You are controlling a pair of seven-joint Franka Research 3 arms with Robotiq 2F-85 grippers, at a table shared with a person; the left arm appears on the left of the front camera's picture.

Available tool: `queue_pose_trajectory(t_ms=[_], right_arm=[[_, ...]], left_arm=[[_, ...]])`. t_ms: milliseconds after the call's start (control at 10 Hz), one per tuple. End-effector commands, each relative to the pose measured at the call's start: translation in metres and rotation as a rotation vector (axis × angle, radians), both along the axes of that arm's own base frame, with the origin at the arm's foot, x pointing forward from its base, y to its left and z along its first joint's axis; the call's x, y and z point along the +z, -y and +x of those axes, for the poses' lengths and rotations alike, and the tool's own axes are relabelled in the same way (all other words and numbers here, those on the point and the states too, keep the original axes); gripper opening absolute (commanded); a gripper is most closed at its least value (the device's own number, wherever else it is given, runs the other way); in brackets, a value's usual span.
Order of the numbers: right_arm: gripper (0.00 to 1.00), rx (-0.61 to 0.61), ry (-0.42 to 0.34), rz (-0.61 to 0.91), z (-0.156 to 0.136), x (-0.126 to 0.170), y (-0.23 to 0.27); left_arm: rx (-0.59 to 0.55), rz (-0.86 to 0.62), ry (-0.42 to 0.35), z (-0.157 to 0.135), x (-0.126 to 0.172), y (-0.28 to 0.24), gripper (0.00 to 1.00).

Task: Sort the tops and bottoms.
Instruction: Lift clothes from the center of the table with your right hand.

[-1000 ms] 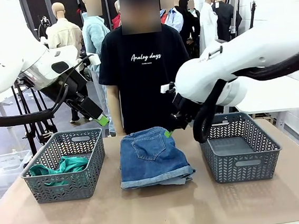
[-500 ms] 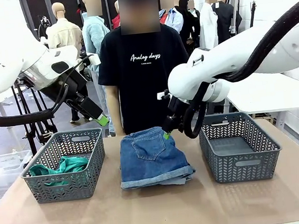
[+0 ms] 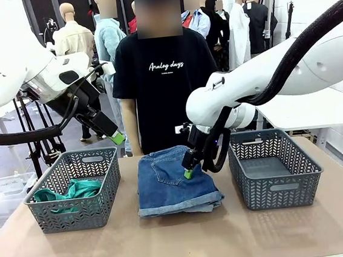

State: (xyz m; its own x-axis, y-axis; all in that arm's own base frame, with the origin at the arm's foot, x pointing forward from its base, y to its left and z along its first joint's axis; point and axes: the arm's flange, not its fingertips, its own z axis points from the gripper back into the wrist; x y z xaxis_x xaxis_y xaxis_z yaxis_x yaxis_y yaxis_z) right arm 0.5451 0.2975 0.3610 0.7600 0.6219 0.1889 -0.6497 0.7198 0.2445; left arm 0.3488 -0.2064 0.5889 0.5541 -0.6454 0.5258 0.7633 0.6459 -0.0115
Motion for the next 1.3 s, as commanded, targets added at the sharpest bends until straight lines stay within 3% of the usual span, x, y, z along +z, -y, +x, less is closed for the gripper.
queue_pose_trajectory(t_ms=[0, 400, 500, 800, 900, 1000, 1200], right_arm=[[0.81, 0.014, -0.013, -0.017, 0.007, 0.002, -0.005], [0.06, 0.024, 0.011, 0.001, 0.004, 0.009, -0.005], [0.0, 0.025, 0.024, -0.004, 0.002, 0.014, -0.005], [0.0, 0.041, 0.067, -0.014, -0.009, 0.03, -0.008], [0.0, 0.075, 0.126, -0.023, -0.014, 0.037, -0.009], [0.0, 0.063, 0.233, -0.047, -0.022, 0.053, -0.012], [0.0, 0.057, 0.484, -0.004, -0.052, 0.12, -0.018]], left_arm=[[0.001, -0.007, -0.003, -0.001, 0.001, 0.0, 0.91], [0.001, -0.007, -0.003, -0.001, 0.001, 0.0, 0.91], [0.001, -0.007, -0.003, -0.001, 0.001, 0.0, 0.91], [0.001, -0.007, -0.003, -0.001, 0.001, 0.0, 0.91], [0.001, -0.007, -0.003, -0.001, 0.001, 0.0, 0.91], [0.001, -0.007, -0.003, -0.001, 0.001, 0.0, 0.91], [0.001, -0.007, -0.003, -0.001, 0.001, 0.0, 0.91]])
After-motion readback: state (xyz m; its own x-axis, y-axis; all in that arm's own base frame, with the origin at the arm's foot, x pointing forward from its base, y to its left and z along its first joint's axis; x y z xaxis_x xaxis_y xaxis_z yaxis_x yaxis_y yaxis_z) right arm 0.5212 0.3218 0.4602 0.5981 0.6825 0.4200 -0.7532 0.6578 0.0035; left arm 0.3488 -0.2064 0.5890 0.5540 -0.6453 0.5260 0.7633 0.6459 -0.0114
